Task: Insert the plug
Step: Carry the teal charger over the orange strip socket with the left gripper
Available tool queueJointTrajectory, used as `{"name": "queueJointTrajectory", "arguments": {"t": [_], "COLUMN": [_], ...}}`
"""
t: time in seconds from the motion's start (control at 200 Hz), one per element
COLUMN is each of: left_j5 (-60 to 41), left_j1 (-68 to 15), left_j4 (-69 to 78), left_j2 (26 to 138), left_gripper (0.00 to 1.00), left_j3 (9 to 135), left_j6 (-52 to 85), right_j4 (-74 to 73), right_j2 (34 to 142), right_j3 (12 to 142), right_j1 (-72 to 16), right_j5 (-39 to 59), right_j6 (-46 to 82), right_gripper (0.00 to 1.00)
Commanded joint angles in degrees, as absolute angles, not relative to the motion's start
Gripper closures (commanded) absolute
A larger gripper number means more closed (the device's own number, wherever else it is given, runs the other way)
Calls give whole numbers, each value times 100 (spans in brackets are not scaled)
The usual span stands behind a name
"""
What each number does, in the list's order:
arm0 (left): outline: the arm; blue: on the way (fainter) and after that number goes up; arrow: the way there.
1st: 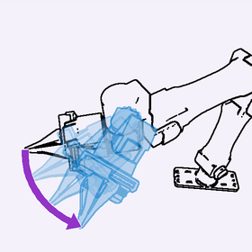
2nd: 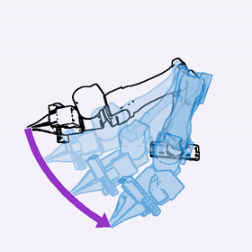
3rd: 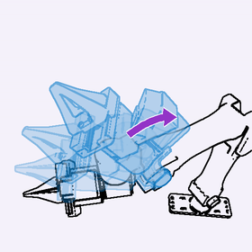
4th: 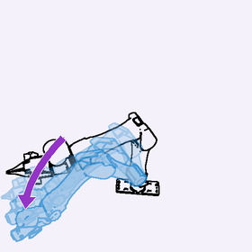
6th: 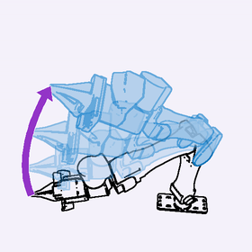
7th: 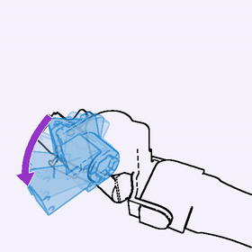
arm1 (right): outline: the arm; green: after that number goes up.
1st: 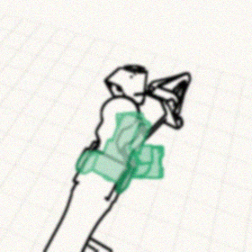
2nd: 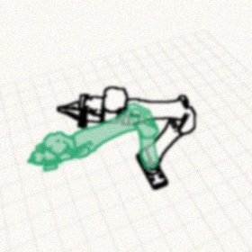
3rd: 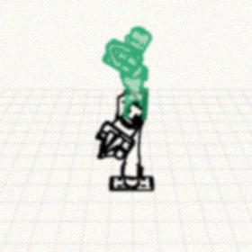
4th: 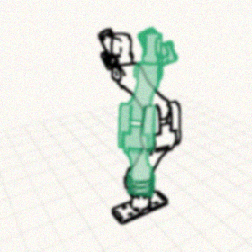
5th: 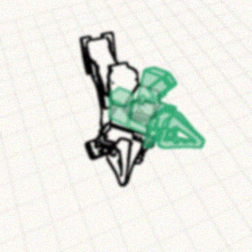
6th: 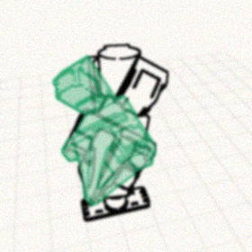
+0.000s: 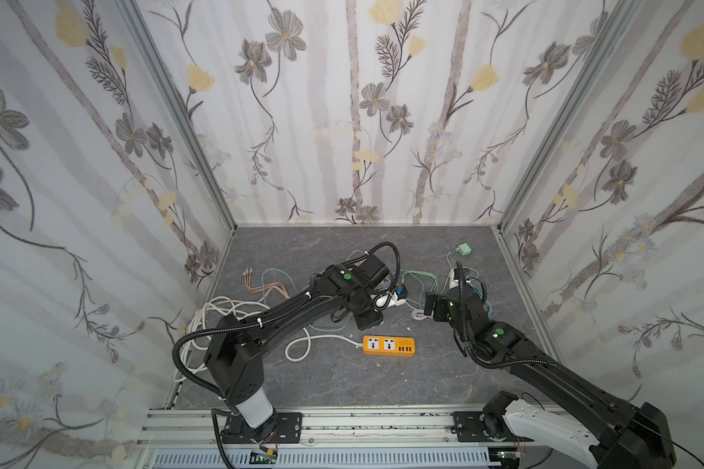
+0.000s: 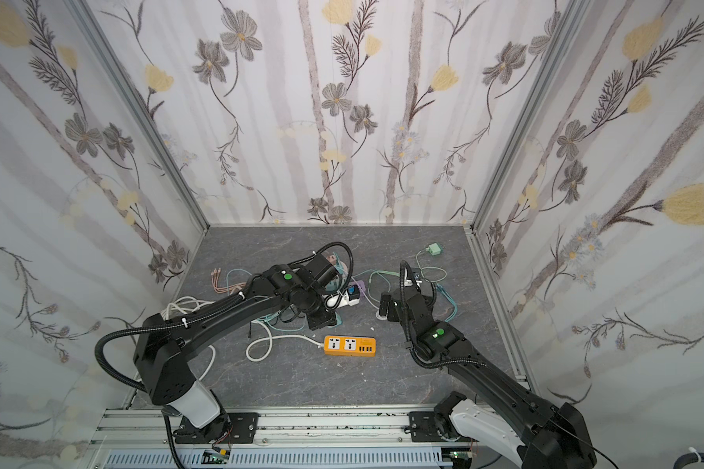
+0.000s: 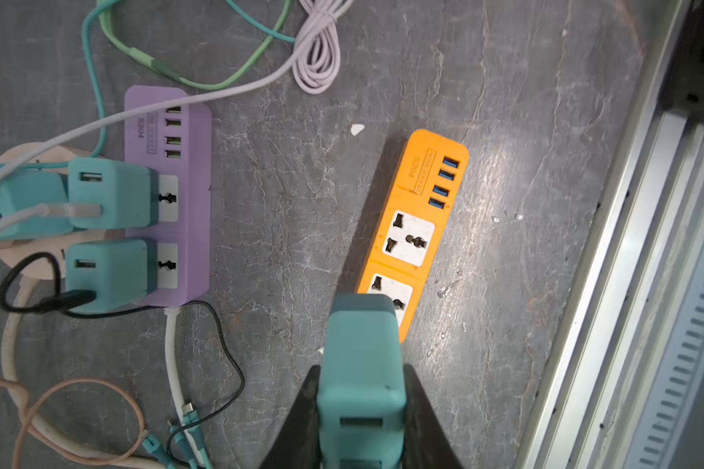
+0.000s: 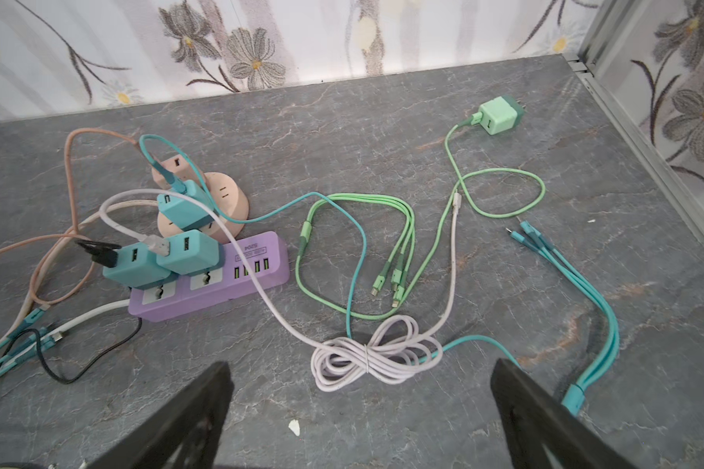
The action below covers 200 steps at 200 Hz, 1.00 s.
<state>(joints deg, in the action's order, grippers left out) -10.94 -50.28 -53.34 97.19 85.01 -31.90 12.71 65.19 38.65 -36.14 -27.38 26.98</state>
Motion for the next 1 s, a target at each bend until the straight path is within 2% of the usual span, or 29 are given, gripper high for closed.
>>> {"name": "queueJointTrajectory", "arguments": {"t": [0.0, 0.57, 0.994], "left_j5": [-375, -686, -861], "left_j1": [-5177, -5251, -5250], "left_j4": [-5985, -5815, -5556], "left_j2": [9946, 10633, 10889], "left_gripper": [100, 100, 100], "left_j3": [8662, 8859, 8681], "left_j6": [-4088, -4866, -4975], "right_j4": [1310, 1182, 1149], "right_j2": [6415, 5569, 5571], "right_j3": [3800, 3271, 3280], "right_j1": [-3567, -3232, -3194], "right_j5": [-2997, -2584, -2464], "right_j6": [2932, 3015, 3000], "right_gripper": [1, 1, 1]}}
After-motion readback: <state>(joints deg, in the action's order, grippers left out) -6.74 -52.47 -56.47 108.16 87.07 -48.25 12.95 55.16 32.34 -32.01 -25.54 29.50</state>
